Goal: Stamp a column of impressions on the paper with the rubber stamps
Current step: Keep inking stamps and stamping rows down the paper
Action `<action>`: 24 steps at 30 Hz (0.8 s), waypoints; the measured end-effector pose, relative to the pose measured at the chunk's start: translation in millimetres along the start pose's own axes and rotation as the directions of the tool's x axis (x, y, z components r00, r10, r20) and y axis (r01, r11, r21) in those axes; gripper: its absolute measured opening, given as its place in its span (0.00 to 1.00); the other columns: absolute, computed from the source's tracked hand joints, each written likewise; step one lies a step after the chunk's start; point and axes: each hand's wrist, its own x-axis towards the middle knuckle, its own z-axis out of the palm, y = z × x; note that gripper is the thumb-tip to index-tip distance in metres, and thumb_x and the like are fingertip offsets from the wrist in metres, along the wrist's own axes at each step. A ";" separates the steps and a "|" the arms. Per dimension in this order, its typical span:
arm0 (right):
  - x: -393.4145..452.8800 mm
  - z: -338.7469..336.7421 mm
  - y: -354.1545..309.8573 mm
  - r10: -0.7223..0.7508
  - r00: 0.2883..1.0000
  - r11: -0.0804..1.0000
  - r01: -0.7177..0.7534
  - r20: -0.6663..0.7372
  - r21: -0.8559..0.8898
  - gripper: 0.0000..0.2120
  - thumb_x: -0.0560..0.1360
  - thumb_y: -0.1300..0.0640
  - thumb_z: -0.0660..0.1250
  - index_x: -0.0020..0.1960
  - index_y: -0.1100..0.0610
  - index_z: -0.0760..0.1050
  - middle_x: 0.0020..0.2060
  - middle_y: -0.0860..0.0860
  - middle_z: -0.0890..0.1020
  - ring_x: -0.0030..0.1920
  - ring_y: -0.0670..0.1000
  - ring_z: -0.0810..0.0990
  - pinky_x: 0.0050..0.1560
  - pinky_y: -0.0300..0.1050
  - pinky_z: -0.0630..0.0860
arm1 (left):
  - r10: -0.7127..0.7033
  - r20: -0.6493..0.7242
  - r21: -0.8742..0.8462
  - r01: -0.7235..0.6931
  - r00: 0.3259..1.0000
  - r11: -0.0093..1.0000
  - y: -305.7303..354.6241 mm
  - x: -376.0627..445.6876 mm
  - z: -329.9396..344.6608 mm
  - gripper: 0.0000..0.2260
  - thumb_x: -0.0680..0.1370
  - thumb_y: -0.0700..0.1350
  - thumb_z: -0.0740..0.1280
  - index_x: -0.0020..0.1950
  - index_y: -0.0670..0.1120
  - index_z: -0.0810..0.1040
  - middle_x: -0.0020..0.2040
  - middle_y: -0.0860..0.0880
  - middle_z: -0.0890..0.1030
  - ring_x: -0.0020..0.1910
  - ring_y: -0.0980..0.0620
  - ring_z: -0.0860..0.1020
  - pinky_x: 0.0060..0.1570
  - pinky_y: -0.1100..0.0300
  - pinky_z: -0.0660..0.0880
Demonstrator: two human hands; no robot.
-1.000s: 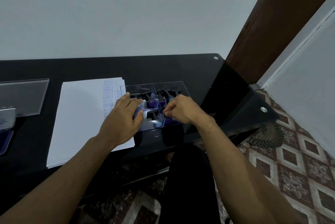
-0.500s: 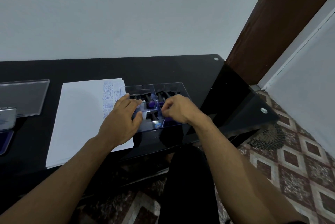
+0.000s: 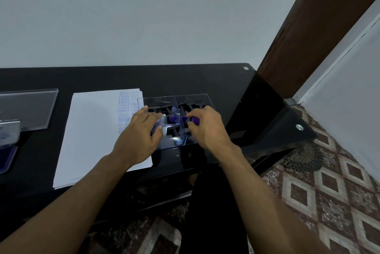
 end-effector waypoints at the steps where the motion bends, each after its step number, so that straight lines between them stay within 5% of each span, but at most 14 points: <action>1: -2.5 1.0 -1.0 -0.008 1.000 1.000 0.007 -0.014 -0.019 0.10 0.79 0.55 0.66 0.59 0.51 0.79 0.52 0.49 0.72 0.47 0.48 0.75 0.45 0.41 0.75 | -0.001 0.001 0.000 0.001 1.000 1.000 0.9 -0.2 -0.4 0.22 0.80 0.53 0.57 0.72 0.46 0.74 0.73 0.46 0.73 0.79 0.49 0.59 0.68 0.54 0.64; 12: -11.8 5.1 -32.9 -0.107 0.966 0.994 0.102 -0.235 -0.034 0.08 0.79 0.58 0.66 0.57 0.56 0.79 0.51 0.50 0.73 0.42 0.47 0.75 0.45 0.41 0.78 | -0.027 -0.004 0.010 0.027 1.000 1.000 -4.3 -2.7 -13.8 0.30 0.80 0.61 0.56 0.77 0.46 0.68 0.79 0.47 0.66 0.81 0.47 0.55 0.75 0.51 0.56; 18: -7.7 35.2 -81.4 -0.189 0.966 0.982 0.190 -0.176 -0.009 0.08 0.78 0.59 0.65 0.55 0.57 0.80 0.49 0.51 0.73 0.41 0.49 0.75 0.46 0.46 0.78 | -0.175 -0.019 0.149 0.176 0.984 0.973 -34.1 -25.2 -52.6 0.30 0.80 0.63 0.56 0.79 0.51 0.65 0.81 0.50 0.62 0.81 0.49 0.54 0.77 0.48 0.54; 24: -8.4 75.7 -145.1 -0.292 0.951 0.955 0.296 -0.106 0.022 0.10 0.79 0.58 0.65 0.59 0.56 0.79 0.52 0.52 0.74 0.42 0.46 0.72 0.46 0.37 0.73 | -0.262 -0.069 0.227 0.271 0.963 0.936 -78.9 -76.6 -106.0 0.30 0.81 0.64 0.52 0.80 0.52 0.62 0.81 0.50 0.60 0.82 0.49 0.51 0.78 0.47 0.55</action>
